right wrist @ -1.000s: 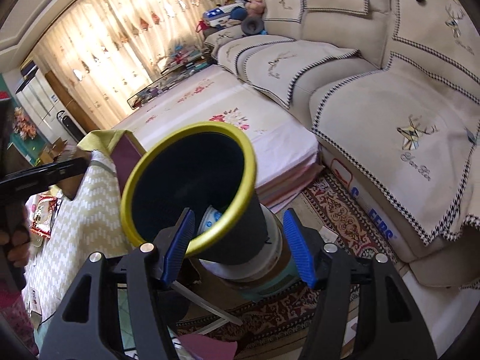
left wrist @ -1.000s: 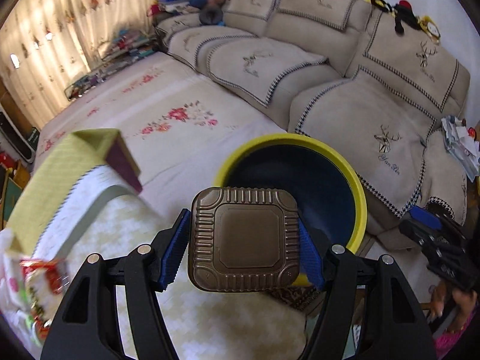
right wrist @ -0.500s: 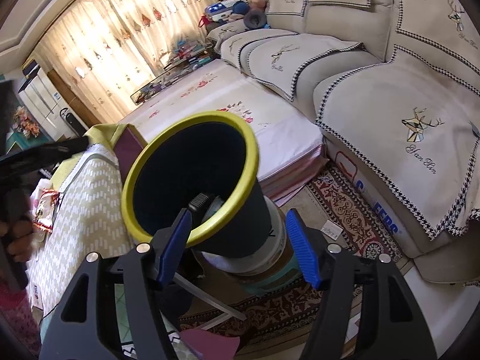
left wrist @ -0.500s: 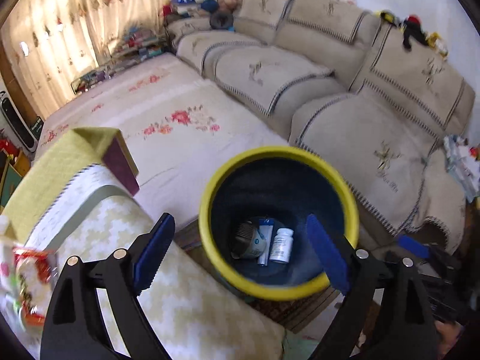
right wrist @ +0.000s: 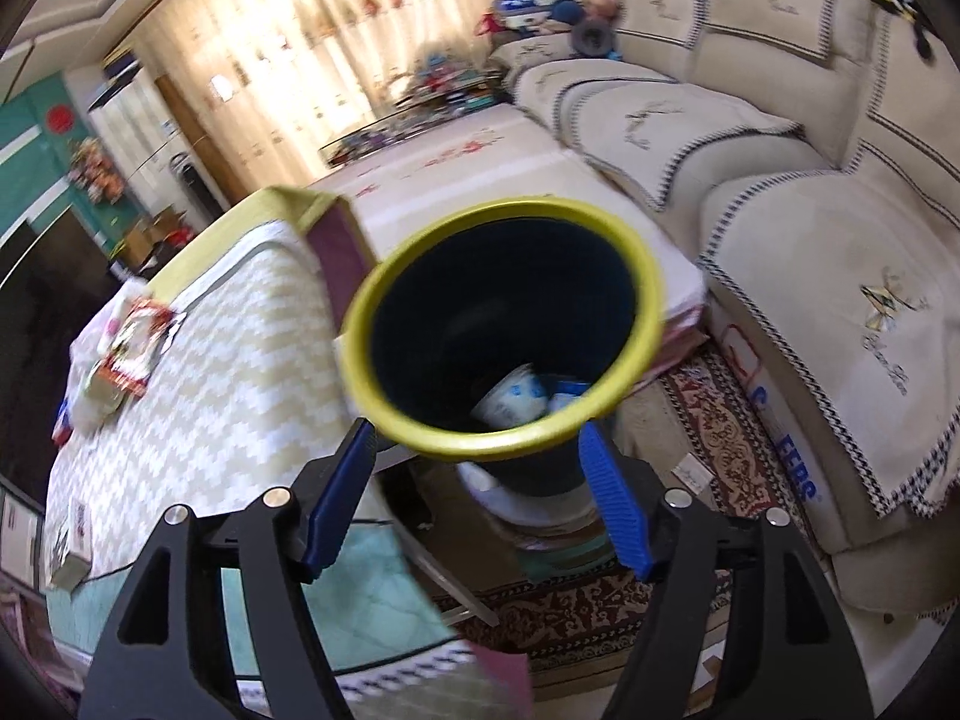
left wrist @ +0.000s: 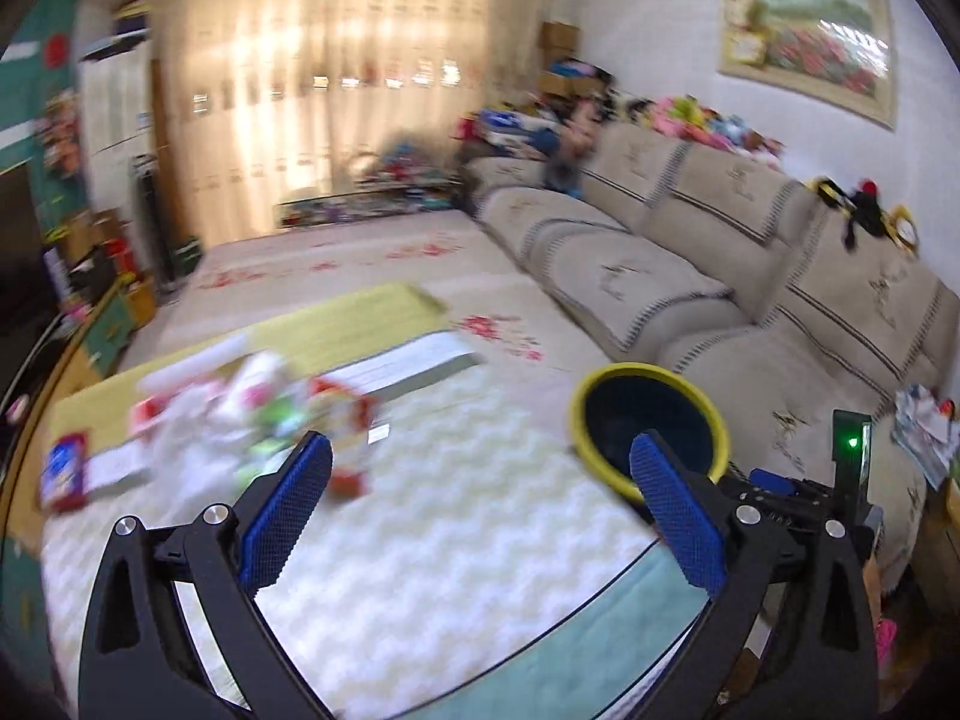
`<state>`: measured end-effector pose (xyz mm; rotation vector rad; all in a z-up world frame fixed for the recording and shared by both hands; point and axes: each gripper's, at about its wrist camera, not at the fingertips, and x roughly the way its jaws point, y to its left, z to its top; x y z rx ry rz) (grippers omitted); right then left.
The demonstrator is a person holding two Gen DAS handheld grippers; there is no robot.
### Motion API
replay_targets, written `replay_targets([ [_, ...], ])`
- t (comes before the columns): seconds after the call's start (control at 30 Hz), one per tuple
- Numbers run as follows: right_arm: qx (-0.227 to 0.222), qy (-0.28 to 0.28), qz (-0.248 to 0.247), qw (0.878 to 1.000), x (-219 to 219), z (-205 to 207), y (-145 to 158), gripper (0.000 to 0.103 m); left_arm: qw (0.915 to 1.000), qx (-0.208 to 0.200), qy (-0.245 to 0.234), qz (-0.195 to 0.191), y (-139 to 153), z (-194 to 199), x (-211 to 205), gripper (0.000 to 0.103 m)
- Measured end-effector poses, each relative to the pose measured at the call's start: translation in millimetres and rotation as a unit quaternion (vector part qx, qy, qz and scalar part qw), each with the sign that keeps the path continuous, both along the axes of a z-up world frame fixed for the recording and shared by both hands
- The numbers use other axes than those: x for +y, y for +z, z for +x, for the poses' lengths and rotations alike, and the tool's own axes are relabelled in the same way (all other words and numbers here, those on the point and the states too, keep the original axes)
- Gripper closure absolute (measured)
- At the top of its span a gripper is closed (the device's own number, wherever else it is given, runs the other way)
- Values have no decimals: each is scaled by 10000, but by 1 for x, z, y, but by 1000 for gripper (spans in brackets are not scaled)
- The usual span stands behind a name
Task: Collect trash
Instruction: 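Grasp the white flower-printed box with the right gripper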
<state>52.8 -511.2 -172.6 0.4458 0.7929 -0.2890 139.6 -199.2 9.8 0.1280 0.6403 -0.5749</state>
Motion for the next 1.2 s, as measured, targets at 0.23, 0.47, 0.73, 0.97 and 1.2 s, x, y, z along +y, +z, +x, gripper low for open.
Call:
replay_targets([
  [0.23, -28, 1321, -52, 9912, 100, 38, 10, 36, 9874, -321, 1542, -139, 8, -38, 145, 5],
  [0.47, -114, 3125, -201, 9496, 243, 67, 25, 36, 9613, -533, 2690, -265, 10, -75, 258, 5],
  [0.73, -269, 4450, -533, 8935, 384, 64, 38, 36, 9392, -665, 3336, -476, 8, -103, 338, 5],
  [0.97, -363, 4837, -1427, 8627, 472, 65, 24, 36, 9339, -460, 3496, -583, -4, -104, 359, 5],
  [1.2, -252, 4588, -1966, 8662, 465, 72, 11, 34, 9348, -333, 3482, -607, -14, -99, 358, 5],
])
